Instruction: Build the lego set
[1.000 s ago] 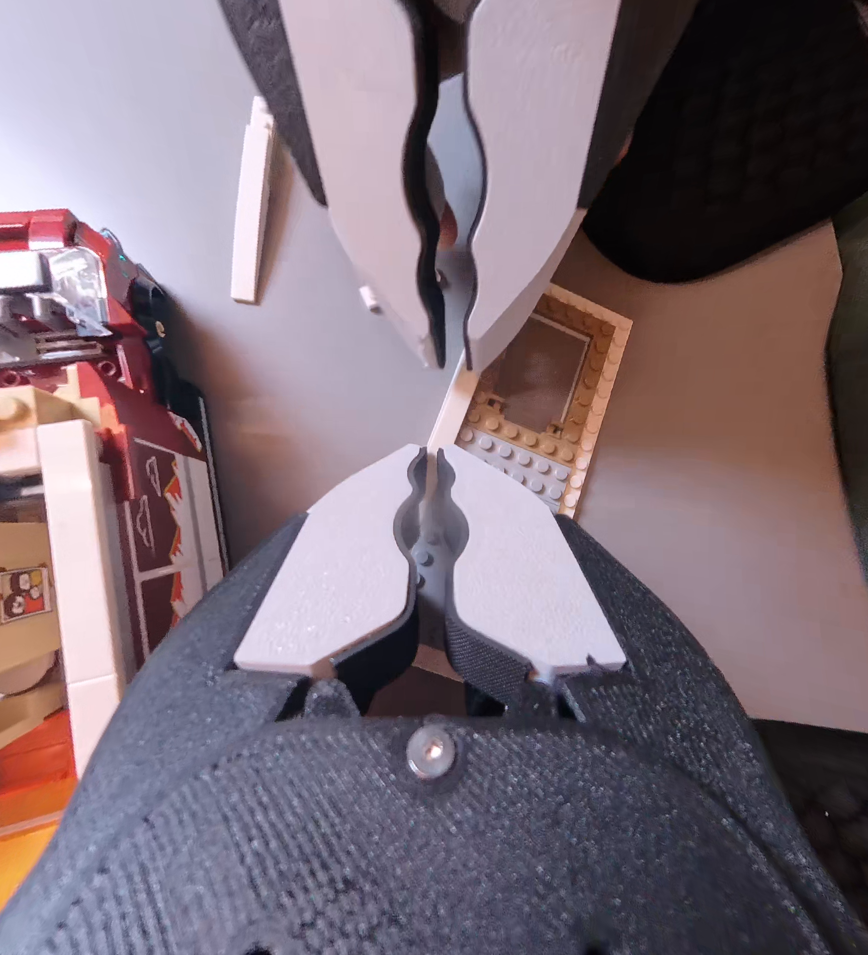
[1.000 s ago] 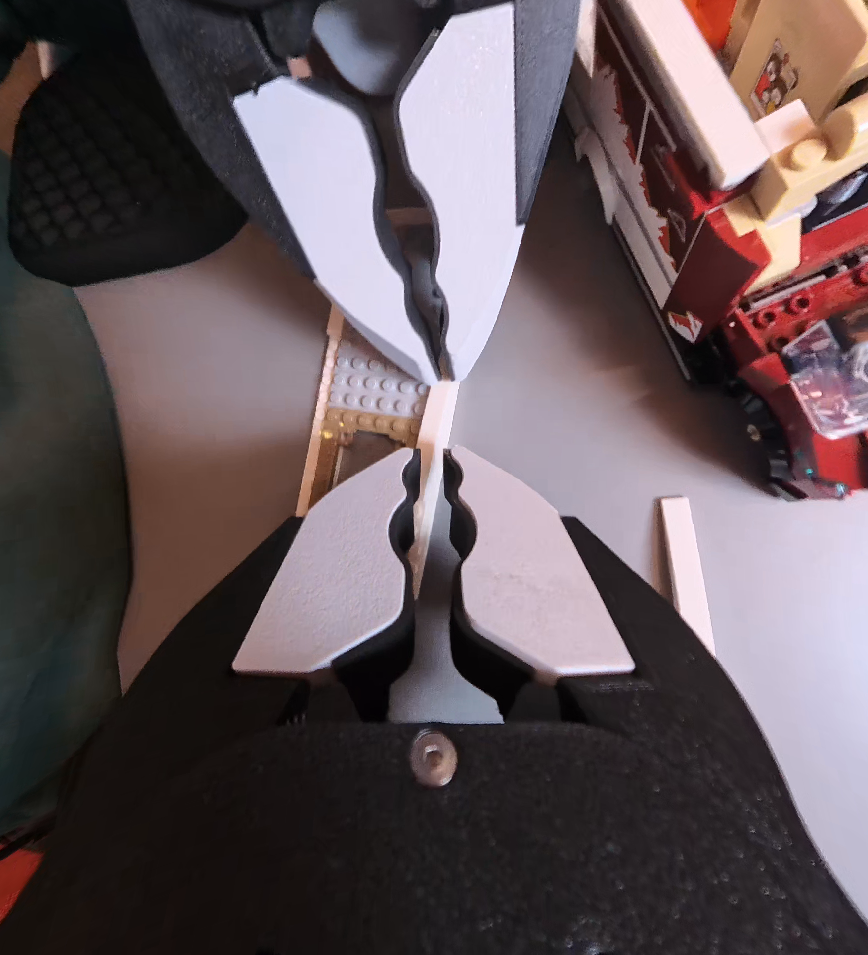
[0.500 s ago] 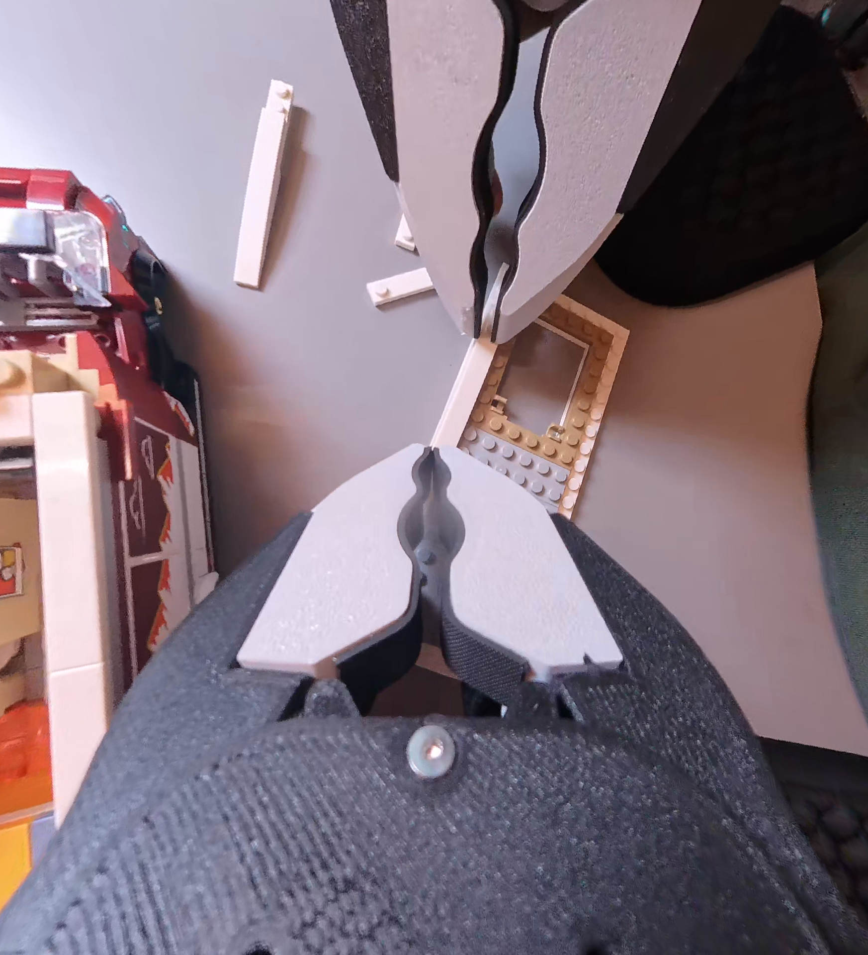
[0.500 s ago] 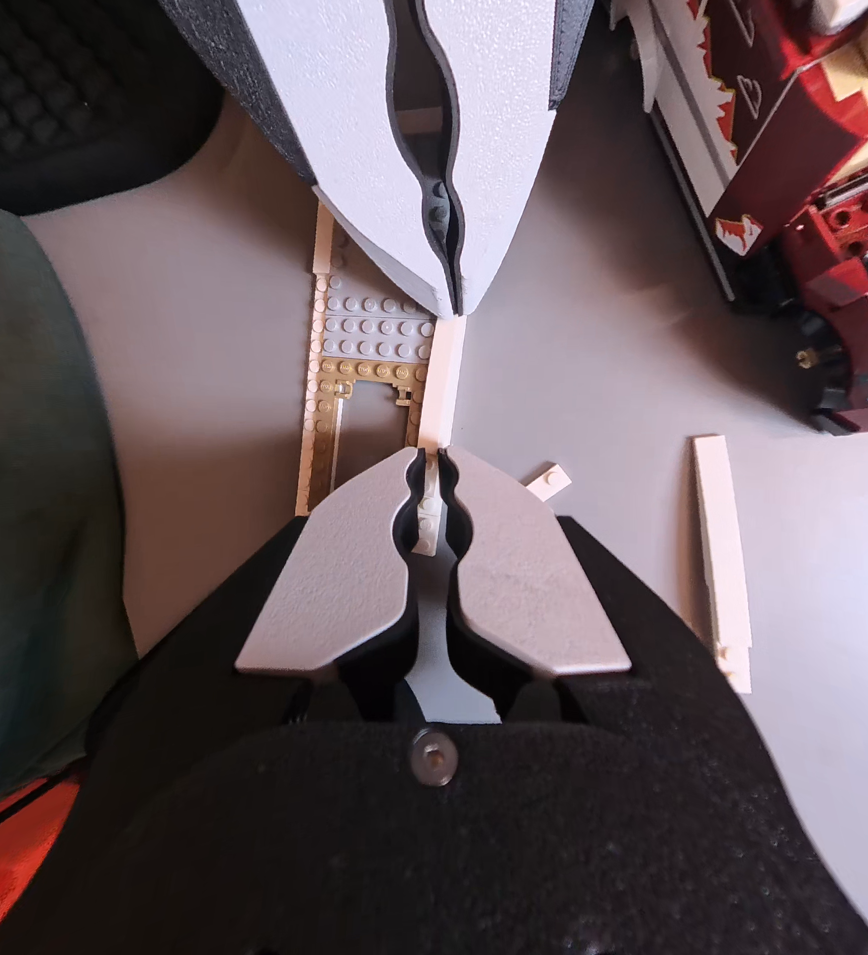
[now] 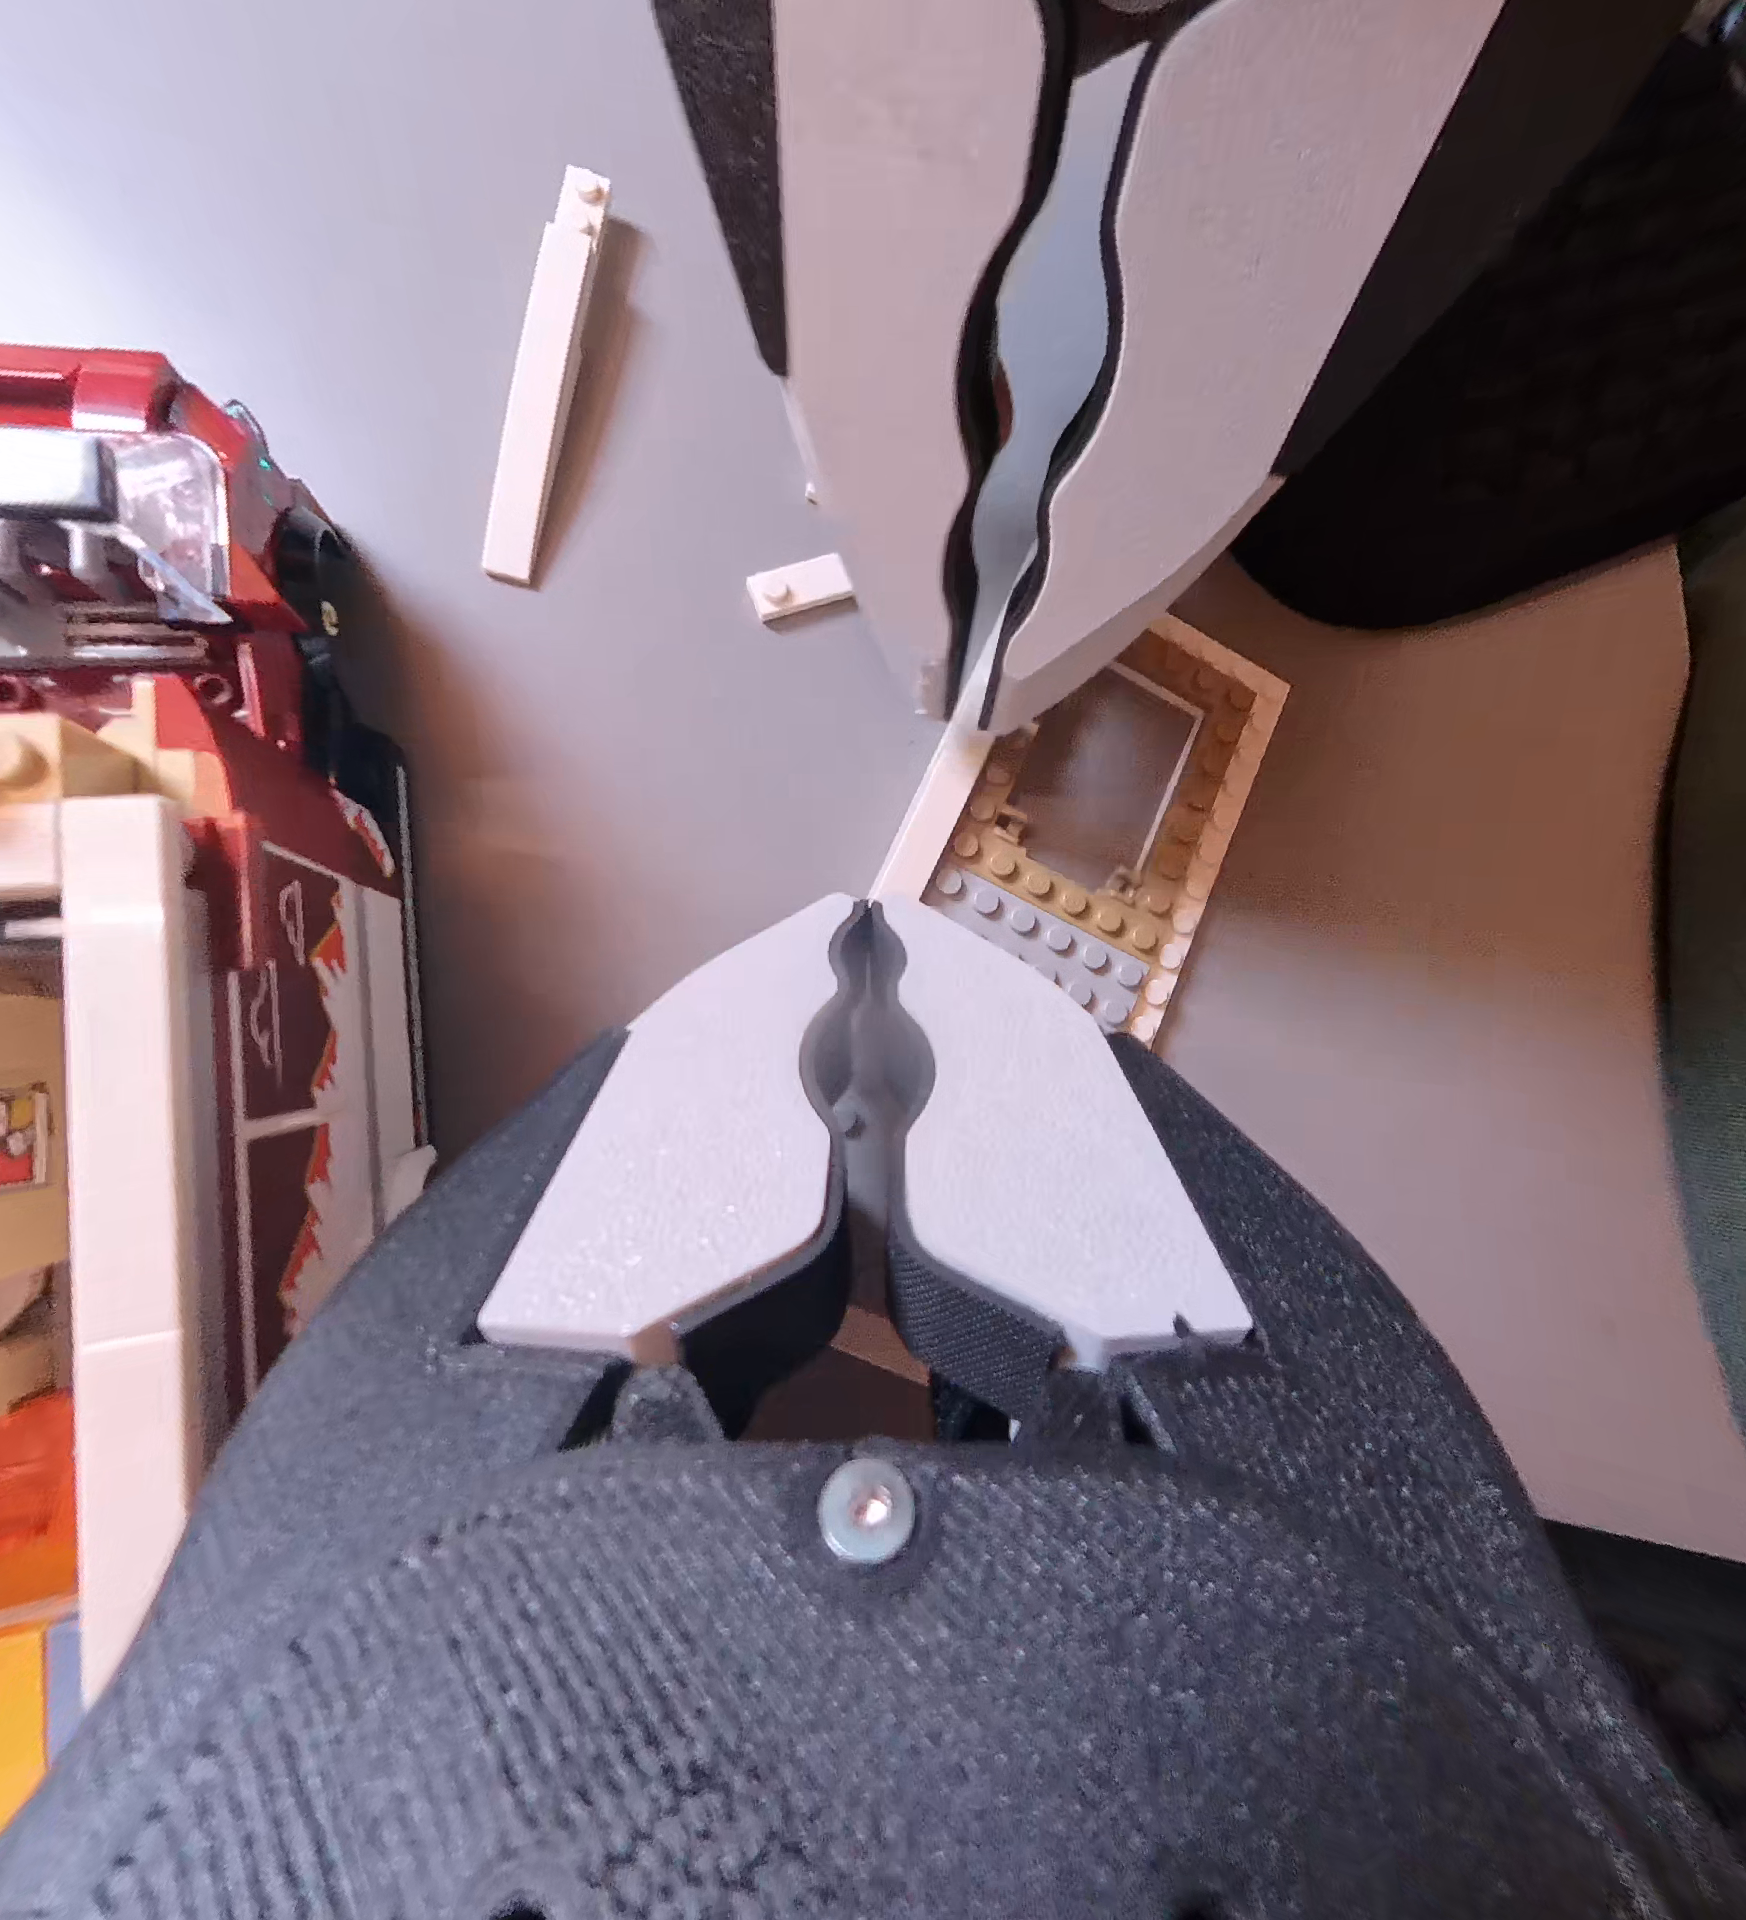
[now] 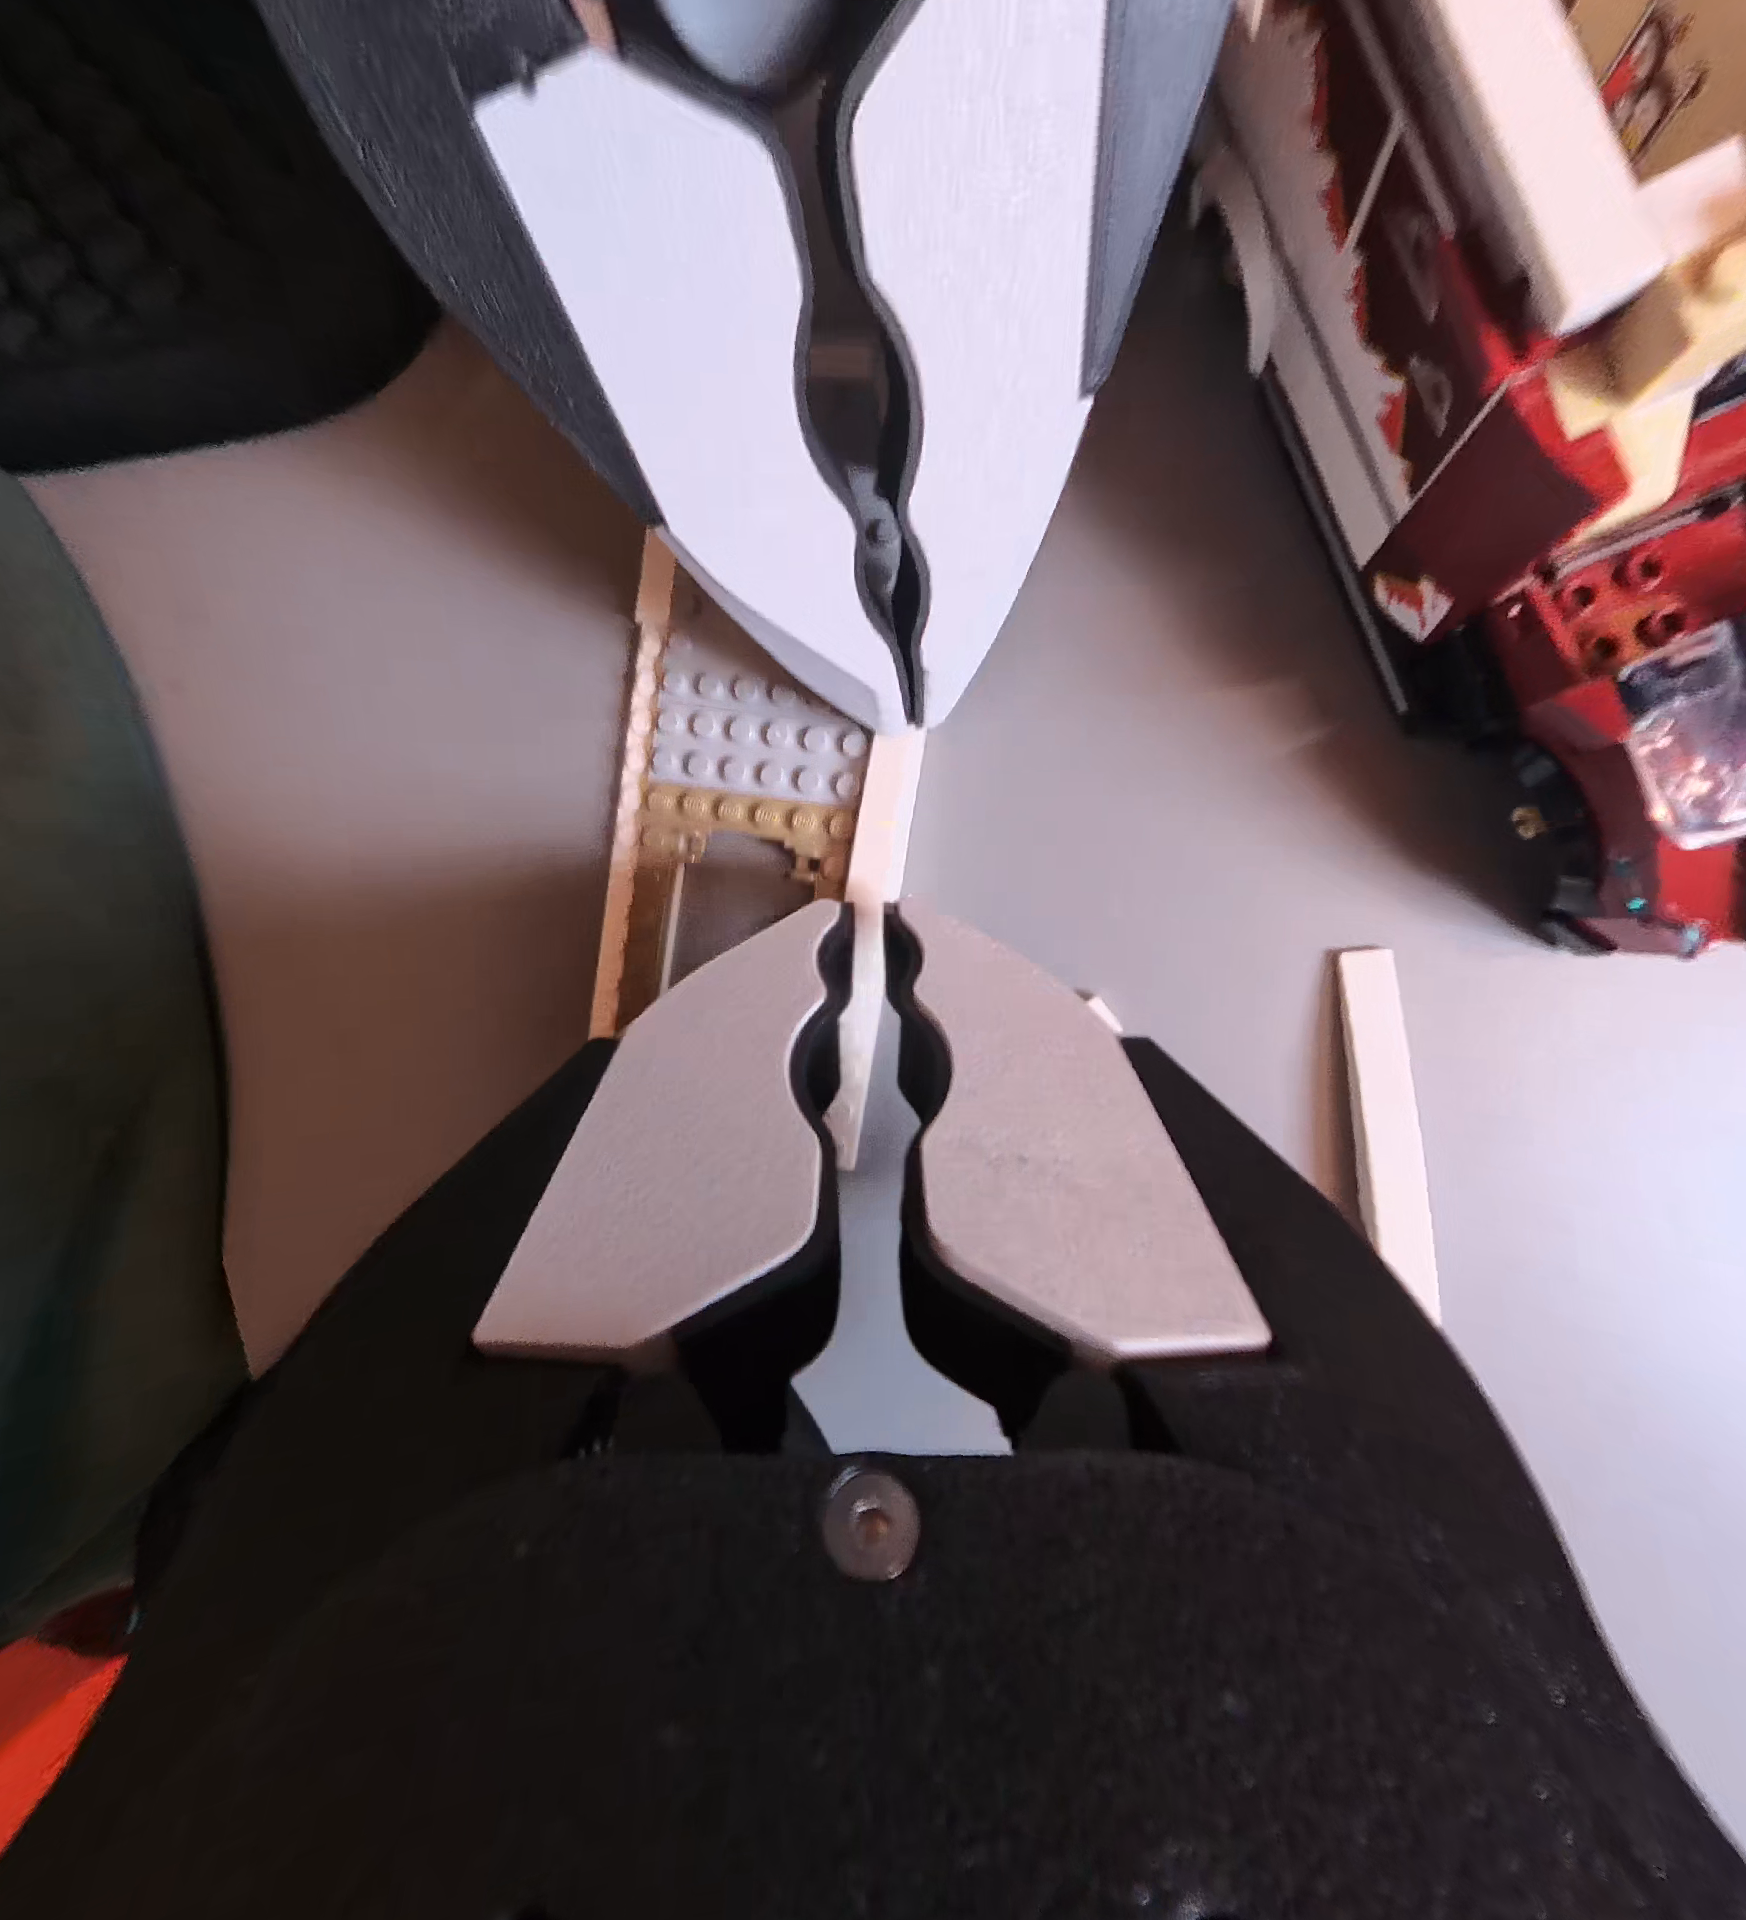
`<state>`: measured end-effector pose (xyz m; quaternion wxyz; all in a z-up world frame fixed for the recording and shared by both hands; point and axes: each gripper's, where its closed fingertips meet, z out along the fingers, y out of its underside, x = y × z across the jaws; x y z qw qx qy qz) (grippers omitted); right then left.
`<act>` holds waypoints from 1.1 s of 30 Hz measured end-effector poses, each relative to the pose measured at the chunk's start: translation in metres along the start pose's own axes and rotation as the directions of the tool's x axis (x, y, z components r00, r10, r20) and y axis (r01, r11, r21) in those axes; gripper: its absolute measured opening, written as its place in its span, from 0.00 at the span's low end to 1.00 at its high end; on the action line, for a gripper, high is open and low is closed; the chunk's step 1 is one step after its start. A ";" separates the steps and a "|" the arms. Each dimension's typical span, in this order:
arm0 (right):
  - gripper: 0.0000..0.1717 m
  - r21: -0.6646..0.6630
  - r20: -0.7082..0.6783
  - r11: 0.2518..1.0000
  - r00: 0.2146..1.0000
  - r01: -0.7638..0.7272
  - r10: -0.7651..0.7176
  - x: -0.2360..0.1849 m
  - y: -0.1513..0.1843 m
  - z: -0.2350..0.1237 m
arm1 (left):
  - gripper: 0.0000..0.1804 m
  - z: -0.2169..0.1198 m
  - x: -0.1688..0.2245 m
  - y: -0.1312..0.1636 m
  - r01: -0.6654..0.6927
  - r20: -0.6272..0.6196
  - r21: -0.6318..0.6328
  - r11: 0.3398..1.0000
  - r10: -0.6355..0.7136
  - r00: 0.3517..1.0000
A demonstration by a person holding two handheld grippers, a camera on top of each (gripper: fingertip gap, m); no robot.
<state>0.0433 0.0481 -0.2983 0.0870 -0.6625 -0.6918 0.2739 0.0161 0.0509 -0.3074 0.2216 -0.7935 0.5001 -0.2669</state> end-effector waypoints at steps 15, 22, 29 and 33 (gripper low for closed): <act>0.00 -0.014 -0.040 1.000 0.999 0.012 -0.012 0.006 -0.028 0.027 | 0.26 -0.035 0.008 0.046 -0.057 0.111 0.036 0.998 0.053 0.992; 0.00 -0.091 -0.058 0.995 0.997 0.036 -0.041 0.005 -0.027 0.028 | 0.24 -0.034 0.006 0.046 -0.053 0.148 0.036 0.998 0.047 0.988; 0.00 -0.104 -0.119 0.991 0.989 0.080 -0.092 0.006 -0.029 0.031 | 0.20 -0.034 0.004 0.047 -0.063 0.179 0.024 0.998 0.058 0.982; 0.00 -0.098 -0.136 0.992 0.986 0.085 -0.098 0.006 -0.030 0.033 | 0.20 -0.033 0.005 0.047 -0.062 0.177 0.025 0.998 0.057 0.983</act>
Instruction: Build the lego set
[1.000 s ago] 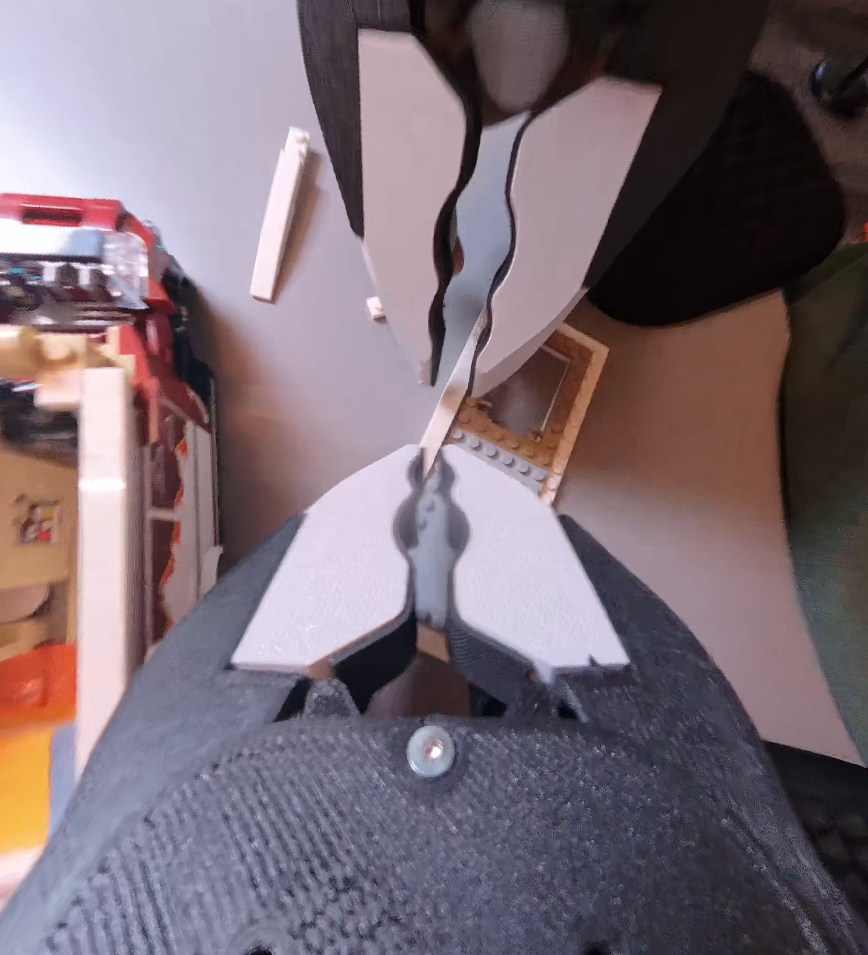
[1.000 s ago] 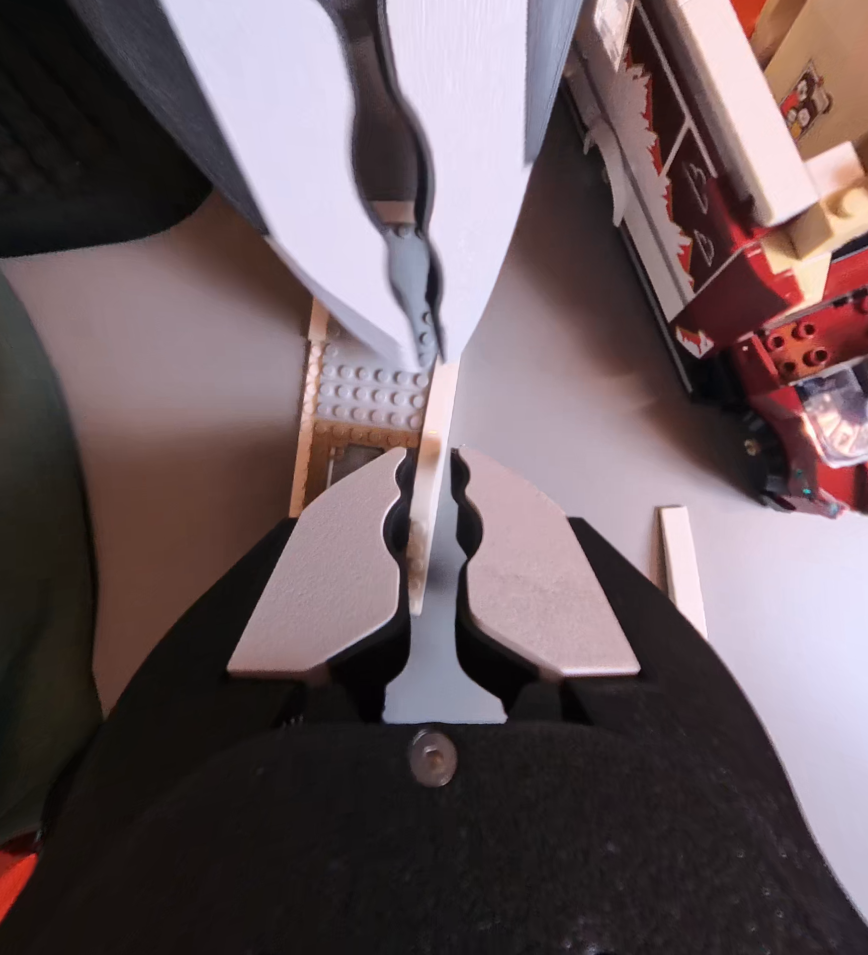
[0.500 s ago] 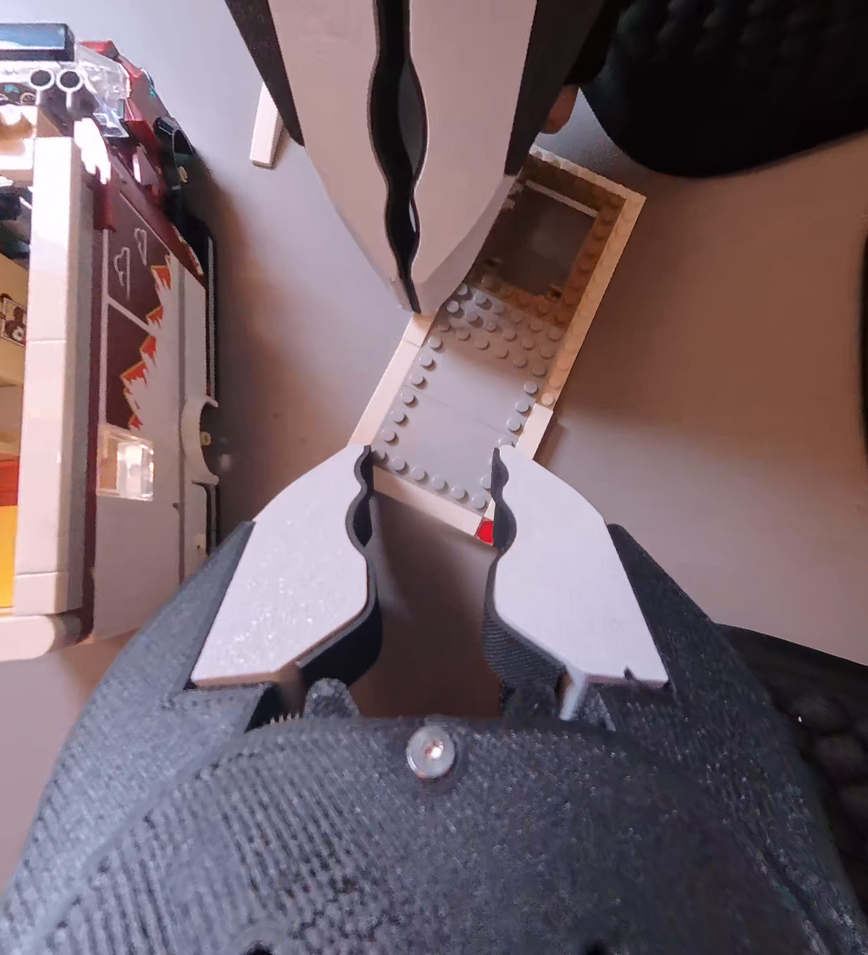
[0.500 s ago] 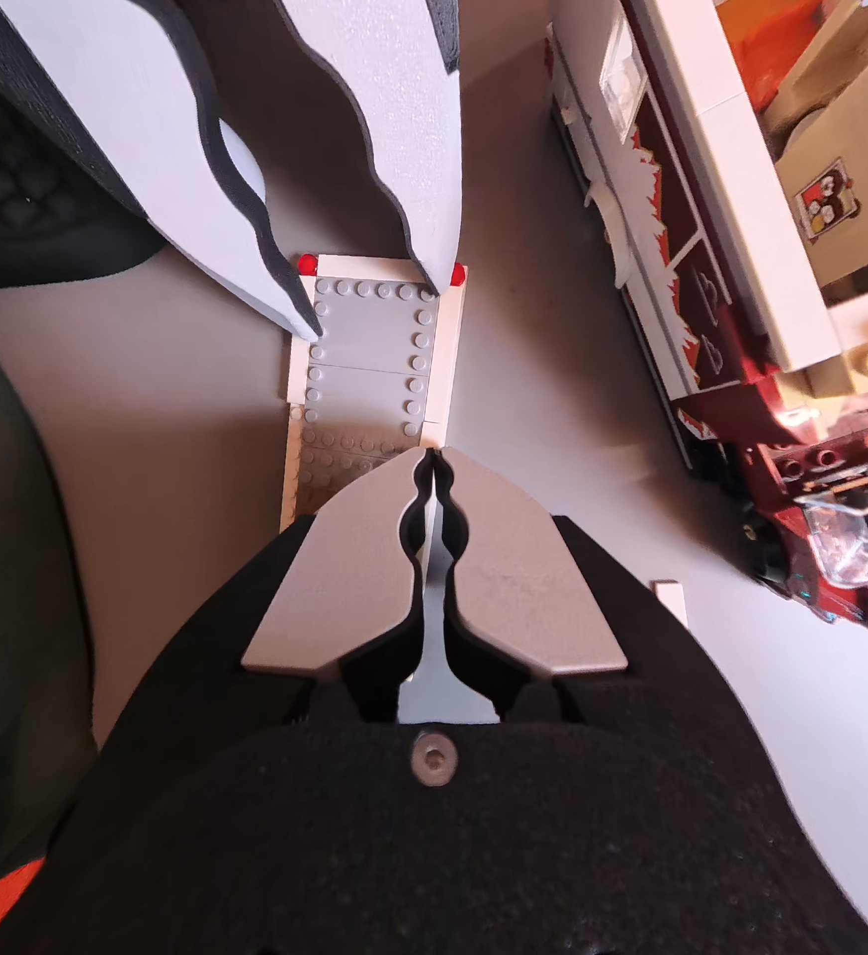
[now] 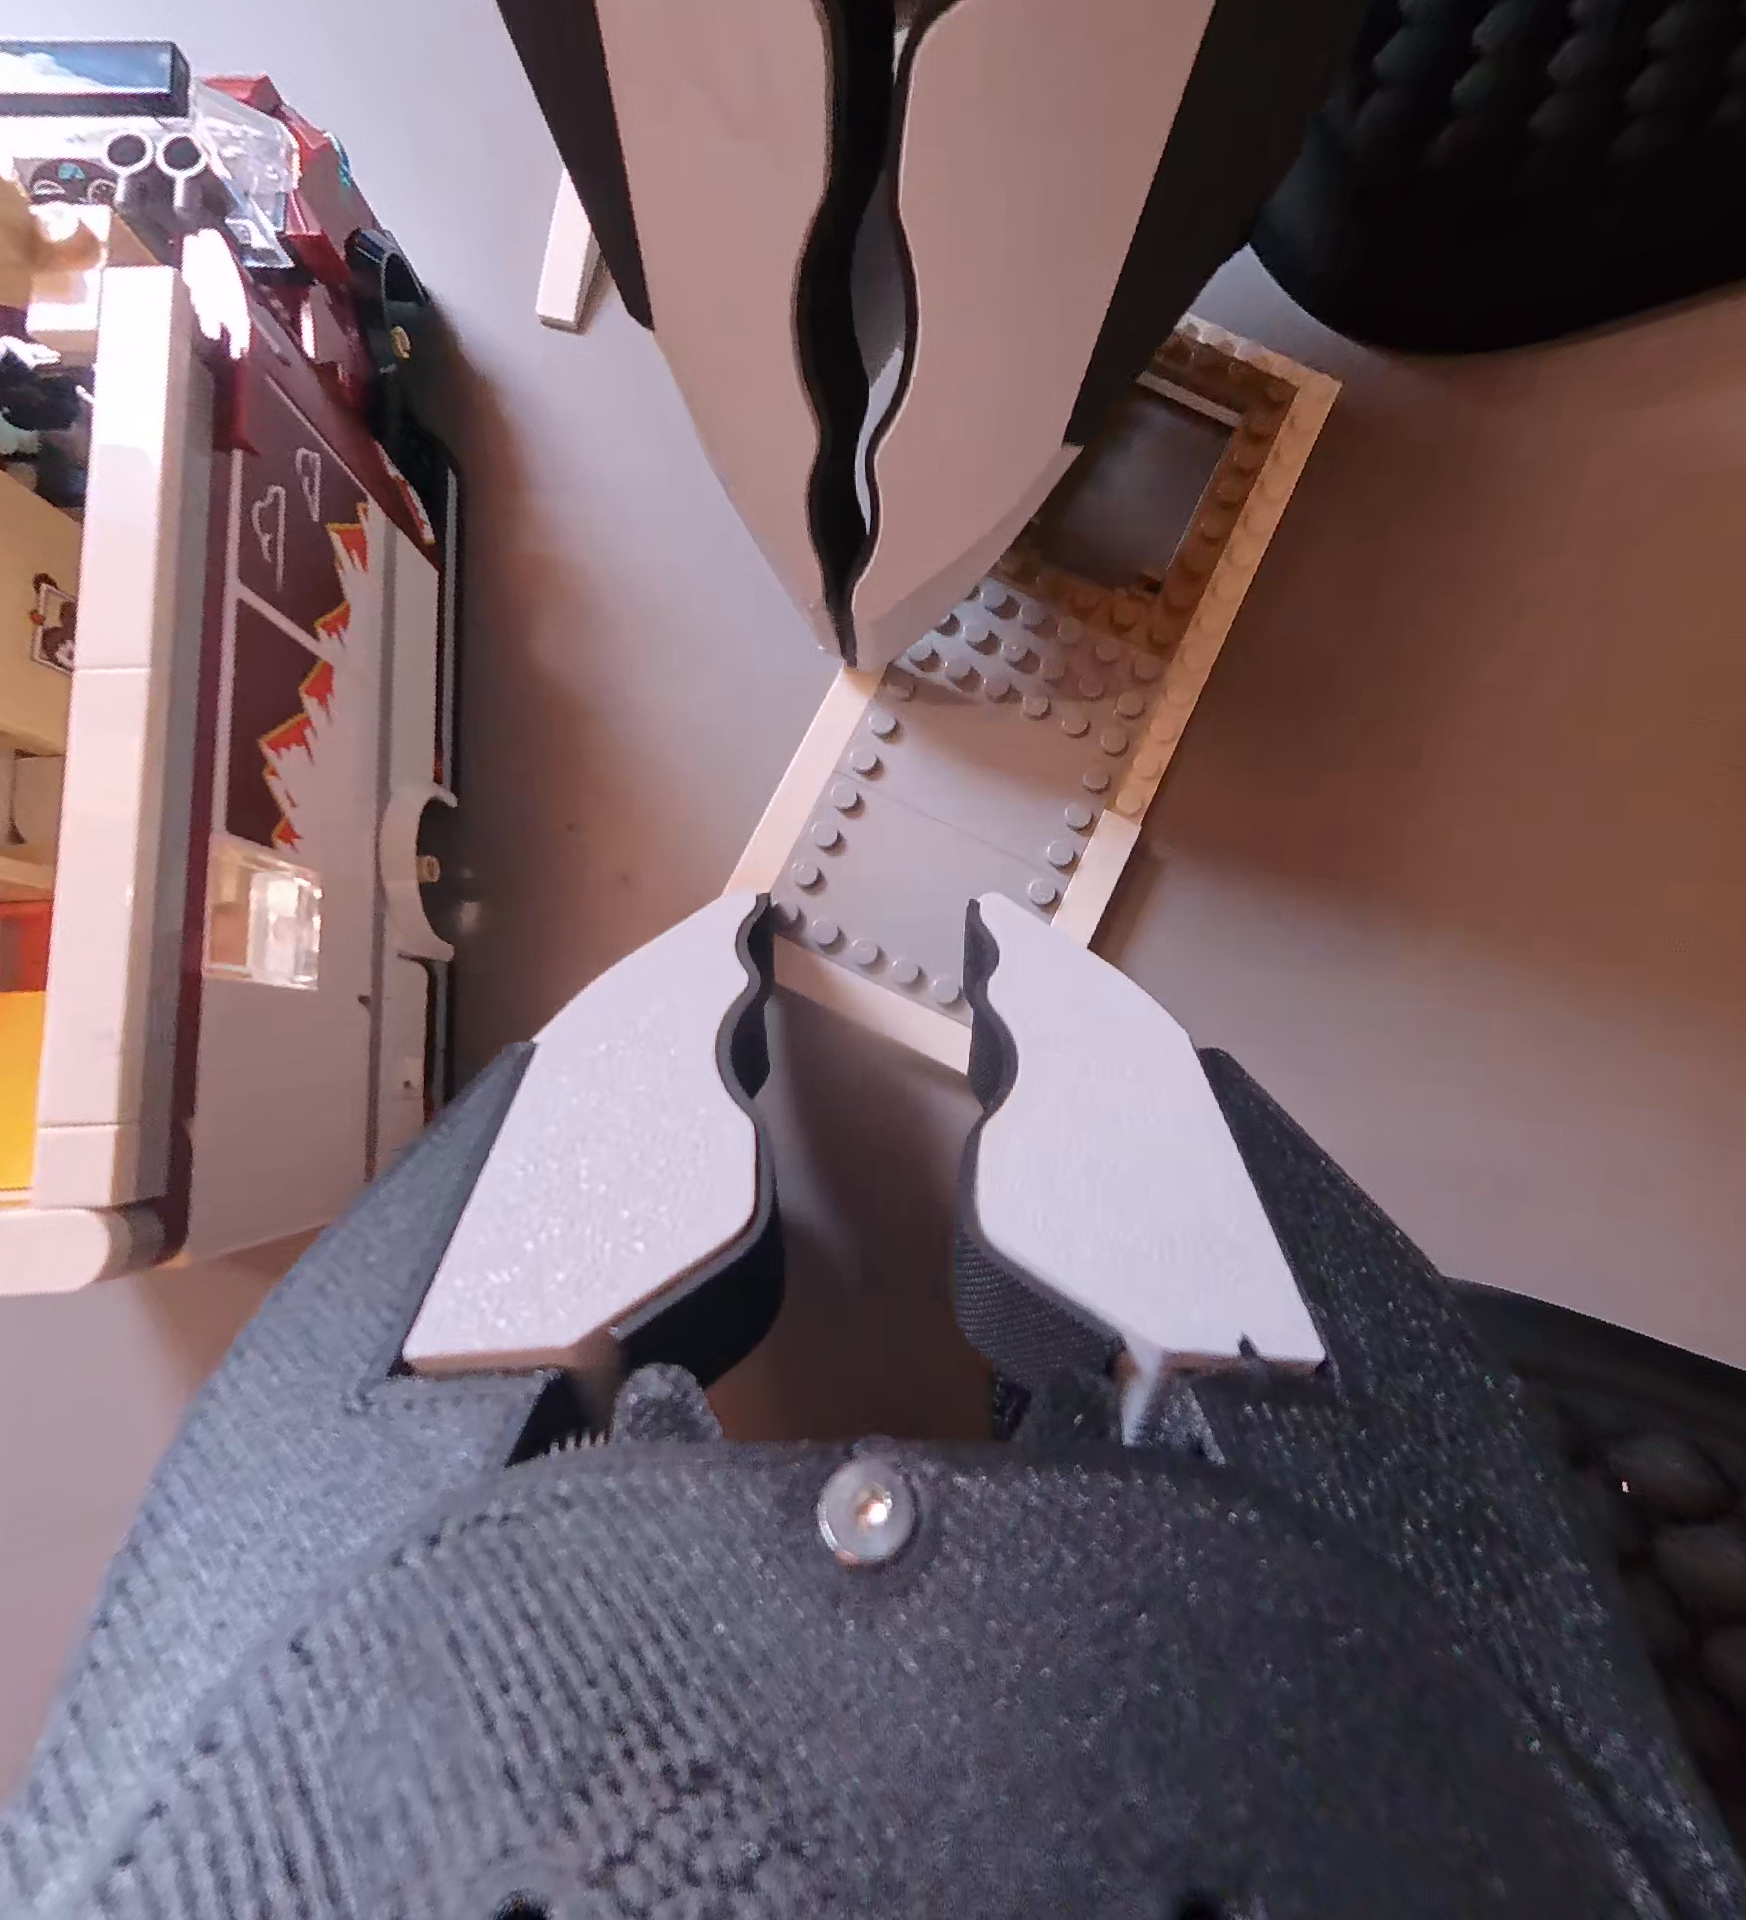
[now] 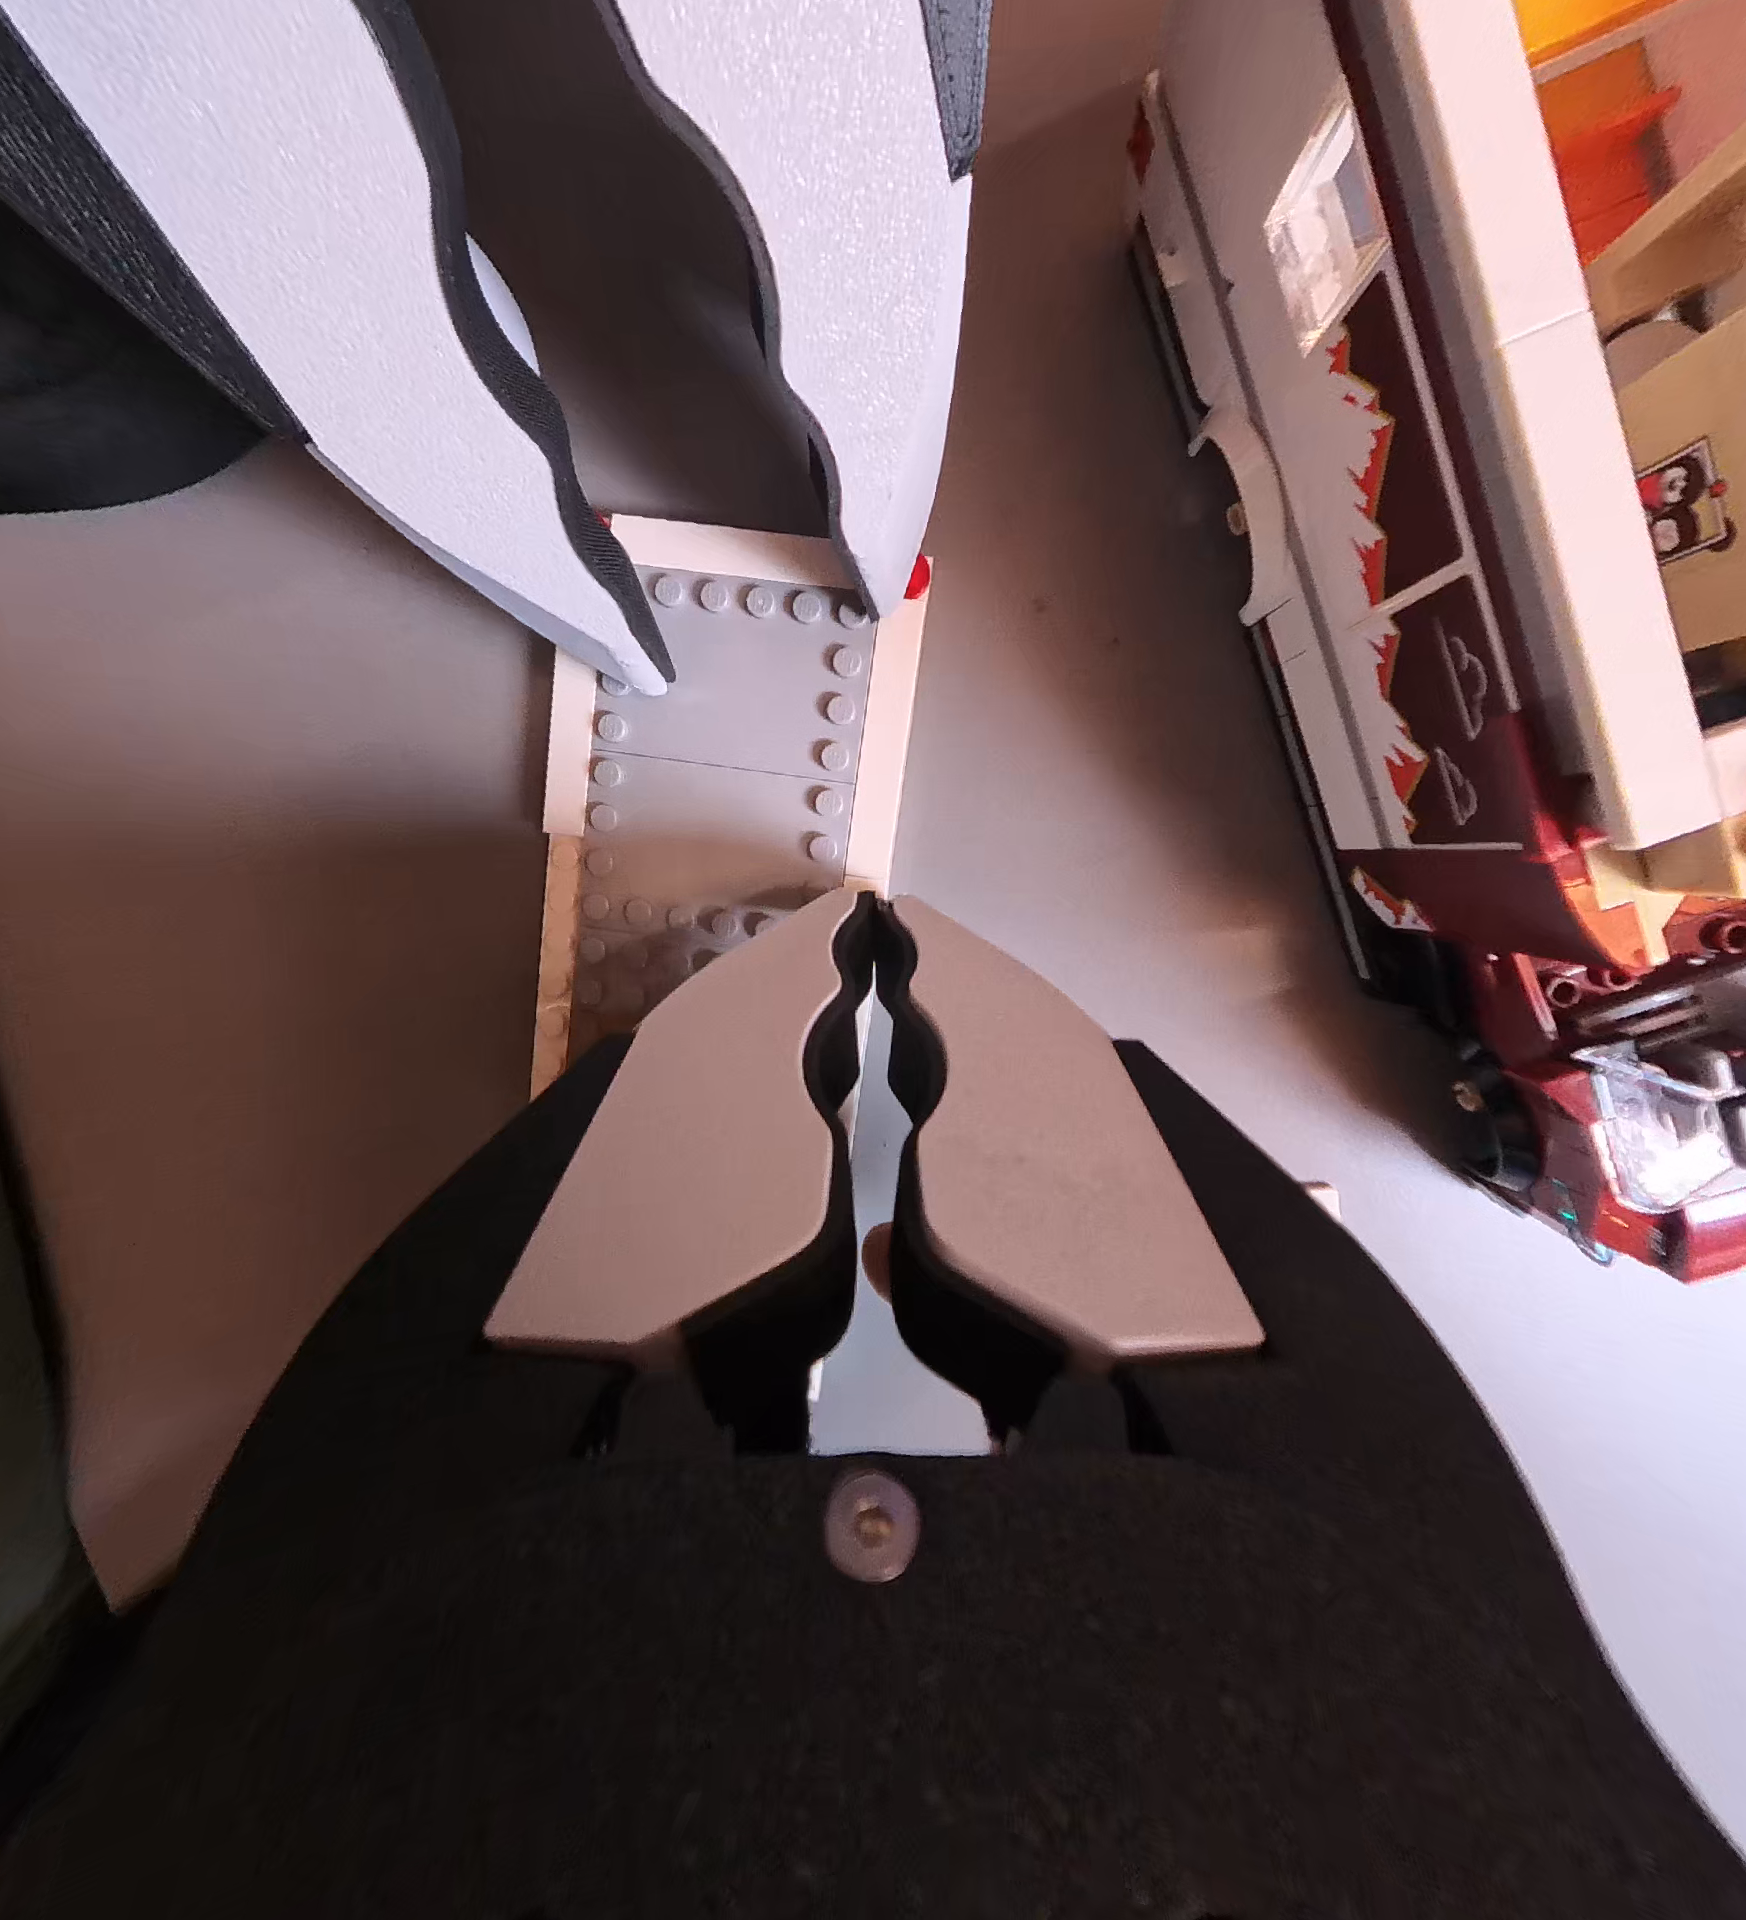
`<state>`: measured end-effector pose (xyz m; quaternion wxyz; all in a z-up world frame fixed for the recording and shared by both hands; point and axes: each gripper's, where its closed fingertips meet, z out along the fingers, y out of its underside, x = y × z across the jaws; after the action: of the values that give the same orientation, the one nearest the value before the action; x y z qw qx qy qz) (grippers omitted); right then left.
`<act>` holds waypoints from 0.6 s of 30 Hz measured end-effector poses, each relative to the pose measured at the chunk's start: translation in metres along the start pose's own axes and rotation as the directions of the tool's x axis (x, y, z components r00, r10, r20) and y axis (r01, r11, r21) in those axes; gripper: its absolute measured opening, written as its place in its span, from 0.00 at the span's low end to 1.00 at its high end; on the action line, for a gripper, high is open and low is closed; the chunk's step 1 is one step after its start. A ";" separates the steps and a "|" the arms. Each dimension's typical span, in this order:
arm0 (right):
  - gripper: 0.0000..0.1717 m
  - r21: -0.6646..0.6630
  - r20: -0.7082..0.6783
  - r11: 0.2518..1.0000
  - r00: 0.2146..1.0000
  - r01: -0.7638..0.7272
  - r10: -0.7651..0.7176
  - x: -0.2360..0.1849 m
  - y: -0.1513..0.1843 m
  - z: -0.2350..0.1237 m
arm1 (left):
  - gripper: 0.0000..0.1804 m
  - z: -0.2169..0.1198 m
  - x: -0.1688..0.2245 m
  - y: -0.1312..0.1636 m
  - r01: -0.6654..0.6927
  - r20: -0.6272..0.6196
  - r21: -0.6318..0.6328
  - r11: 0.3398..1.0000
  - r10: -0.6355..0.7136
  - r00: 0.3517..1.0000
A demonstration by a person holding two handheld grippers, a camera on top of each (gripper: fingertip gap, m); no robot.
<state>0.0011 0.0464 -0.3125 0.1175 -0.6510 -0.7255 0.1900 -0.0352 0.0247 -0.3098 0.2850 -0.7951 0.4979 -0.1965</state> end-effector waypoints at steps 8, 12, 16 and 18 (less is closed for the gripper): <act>0.02 0.108 -0.014 0.994 1.000 -0.009 0.011 0.001 -0.008 -0.009 | 0.20 0.000 0.001 0.000 -0.001 -0.008 -0.001 1.000 0.001 1.000; 0.09 0.125 0.002 0.992 1.000 -0.021 0.021 -0.005 0.004 -0.026 | 0.22 -0.001 0.004 0.000 0.013 -0.030 -0.001 1.000 -0.013 0.999; 0.07 0.090 -0.025 0.995 0.999 -0.043 0.045 -0.006 0.019 -0.017 | 0.28 -0.004 0.010 -0.003 -0.002 -0.068 0.002 1.000 0.002 0.998; 0.04 0.087 -0.017 0.995 0.998 -0.054 0.056 -0.004 0.019 -0.016 | 0.32 -0.004 0.010 -0.003 -0.016 -0.066 0.007 1.000 0.017 0.998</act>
<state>0.0254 0.0457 -0.3062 0.1474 -0.6669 -0.6971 0.2183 -0.0309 0.0159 -0.3043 0.2728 -0.7831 0.5129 -0.2220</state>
